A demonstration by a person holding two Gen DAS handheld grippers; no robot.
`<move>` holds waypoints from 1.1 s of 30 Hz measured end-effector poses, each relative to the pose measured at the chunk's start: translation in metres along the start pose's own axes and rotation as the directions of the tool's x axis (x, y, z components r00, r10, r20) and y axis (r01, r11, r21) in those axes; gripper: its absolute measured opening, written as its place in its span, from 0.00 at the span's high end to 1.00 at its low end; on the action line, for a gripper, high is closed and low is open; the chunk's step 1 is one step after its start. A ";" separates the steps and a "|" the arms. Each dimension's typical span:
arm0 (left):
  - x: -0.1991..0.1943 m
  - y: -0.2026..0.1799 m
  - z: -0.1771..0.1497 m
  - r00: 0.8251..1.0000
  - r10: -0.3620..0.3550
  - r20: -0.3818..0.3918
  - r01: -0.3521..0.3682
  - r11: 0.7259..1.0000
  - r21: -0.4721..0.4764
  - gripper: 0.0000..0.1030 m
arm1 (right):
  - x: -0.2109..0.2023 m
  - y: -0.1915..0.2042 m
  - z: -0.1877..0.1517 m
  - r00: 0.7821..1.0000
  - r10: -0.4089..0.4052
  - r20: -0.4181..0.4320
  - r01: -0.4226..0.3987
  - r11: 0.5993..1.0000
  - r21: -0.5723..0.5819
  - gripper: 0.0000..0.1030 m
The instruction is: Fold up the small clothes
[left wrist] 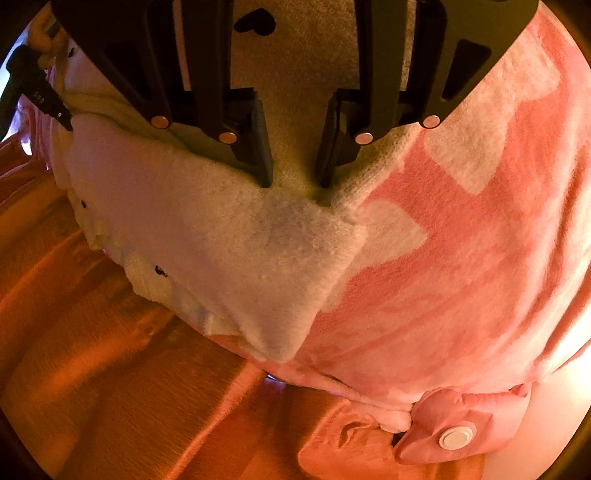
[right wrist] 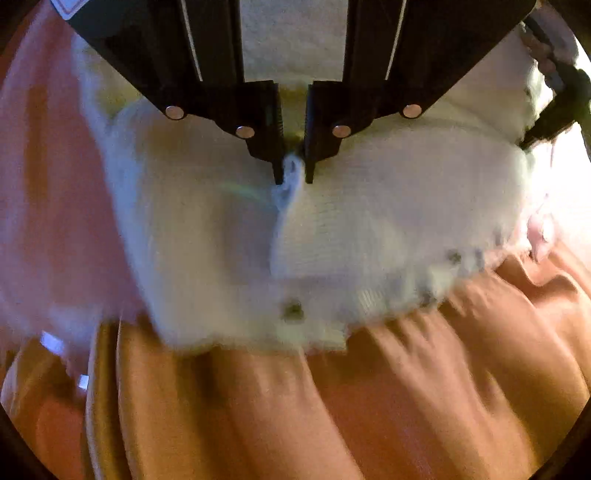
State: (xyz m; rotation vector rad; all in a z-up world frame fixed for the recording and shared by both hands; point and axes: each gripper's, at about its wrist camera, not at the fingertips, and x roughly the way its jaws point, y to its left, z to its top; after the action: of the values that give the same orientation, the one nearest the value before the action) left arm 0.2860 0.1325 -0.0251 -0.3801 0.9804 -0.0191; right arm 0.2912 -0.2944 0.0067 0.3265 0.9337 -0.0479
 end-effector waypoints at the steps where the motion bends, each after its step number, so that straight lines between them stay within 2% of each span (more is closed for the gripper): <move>1: -0.001 0.000 0.000 1.000 -0.004 -0.001 0.004 1.000 0.002 0.75 | -0.011 -0.002 -0.001 1.000 0.016 0.021 -0.017 0.999 0.030 0.86; 3: -0.008 0.002 0.001 1.000 -0.020 -0.009 0.020 1.000 -0.002 0.72 | -0.033 -0.006 -0.003 0.997 0.038 0.065 -0.043 0.996 0.084 0.82; 4: -0.014 0.002 0.000 1.000 -0.025 -0.010 0.024 1.000 -0.002 0.63 | -0.056 -0.009 -0.007 0.992 0.072 0.099 -0.083 0.991 0.108 0.78; 5: -0.027 0.002 -0.001 1.000 -0.027 -0.005 0.027 1.000 0.010 0.57 | -0.073 -0.010 -0.011 0.990 0.080 0.113 -0.093 0.990 0.109 0.70; 6: -0.039 0.001 -0.003 1.000 -0.029 0.007 0.029 0.999 0.021 0.44 | -0.089 -0.012 -0.016 0.990 0.070 0.123 -0.084 0.991 0.108 0.64; 7: -0.052 0.001 -0.005 0.999 -0.030 0.018 0.030 0.999 0.027 0.32 | -0.110 -0.014 -0.026 0.991 0.044 0.127 -0.057 0.993 0.102 0.54; 8: -0.071 0.004 -0.010 0.999 -0.044 0.017 0.043 0.998 0.037 0.26 | -0.127 -0.016 -0.035 0.992 0.029 0.124 -0.040 0.995 0.090 0.48; 9: -0.085 0.007 -0.015 0.998 -0.059 0.017 0.058 0.997 0.044 0.18 | -0.143 -0.019 -0.045 0.993 0.016 0.115 -0.025 0.997 0.077 0.45; 10: -0.098 0.013 -0.021 0.998 -0.066 0.015 0.065 0.997 0.048 0.16 | -0.160 -0.023 -0.059 0.994 -0.001 0.109 -0.006 0.998 0.064 0.41; 12: -0.124 0.030 -0.039 0.999 -0.043 -0.012 0.043 0.997 0.065 0.15 | -0.188 -0.034 -0.092 0.994 -0.052 0.092 0.046 0.997 0.061 0.33; 15: -0.141 0.062 -0.067 0.993 0.017 -0.114 -0.011 0.999 0.046 0.15 | -0.205 -0.052 -0.141 0.996 -0.085 0.003 0.084 0.993 0.086 0.32; 16: -0.144 0.071 -0.075 0.989 0.013 -0.150 -0.010 1.000 0.021 0.15 | -0.205 -0.057 -0.154 0.996 -0.084 -0.025 0.086 0.991 0.099 0.32; 19: -0.153 0.092 -0.101 0.970 -0.055 -0.237 0.041 0.997 -0.062 0.15 | -0.204 -0.063 -0.190 0.995 -0.033 -0.096 0.049 0.985 0.163 0.32; 21: -0.156 0.093 -0.116 0.969 -0.038 -0.244 0.025 0.998 -0.058 0.15 | -0.201 -0.060 -0.201 0.994 0.009 -0.113 0.012 0.983 0.183 0.32; 27: -0.146 0.066 -0.141 0.965 0.029 -0.262 -0.013 0.998 0.060 0.15 | -0.188 -0.053 -0.209 0.987 0.093 -0.132 -0.061 0.972 0.228 0.32; 29: -0.144 0.058 -0.144 0.968 0.056 -0.245 -0.034 0.995 0.093 0.15 | -0.184 -0.052 -0.212 0.986 0.092 -0.138 -0.056 0.967 0.248 0.32; 31: -0.142 0.053 -0.147 0.968 0.049 -0.245 -0.024 0.994 0.103 0.15 | -0.181 -0.049 -0.212 0.987 0.089 -0.133 -0.055 0.968 0.244 0.32; 32: -0.141 0.051 -0.148 0.970 0.041 -0.238 -0.018 0.995 0.098 0.16 | -0.180 -0.048 -0.212 0.988 0.087 -0.130 -0.054 0.969 0.240 0.32; 33: -0.141 0.048 -0.147 0.972 0.037 -0.231 -0.015 0.995 0.094 0.23 | -0.179 -0.047 -0.212 0.988 0.086 -0.127 -0.054 0.970 0.237 0.35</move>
State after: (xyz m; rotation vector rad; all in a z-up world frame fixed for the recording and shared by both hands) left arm 0.0797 0.1589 -0.0004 -0.2843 1.2122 -0.0866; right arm 0.0104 -0.2941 0.0211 0.5858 1.0535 -0.0713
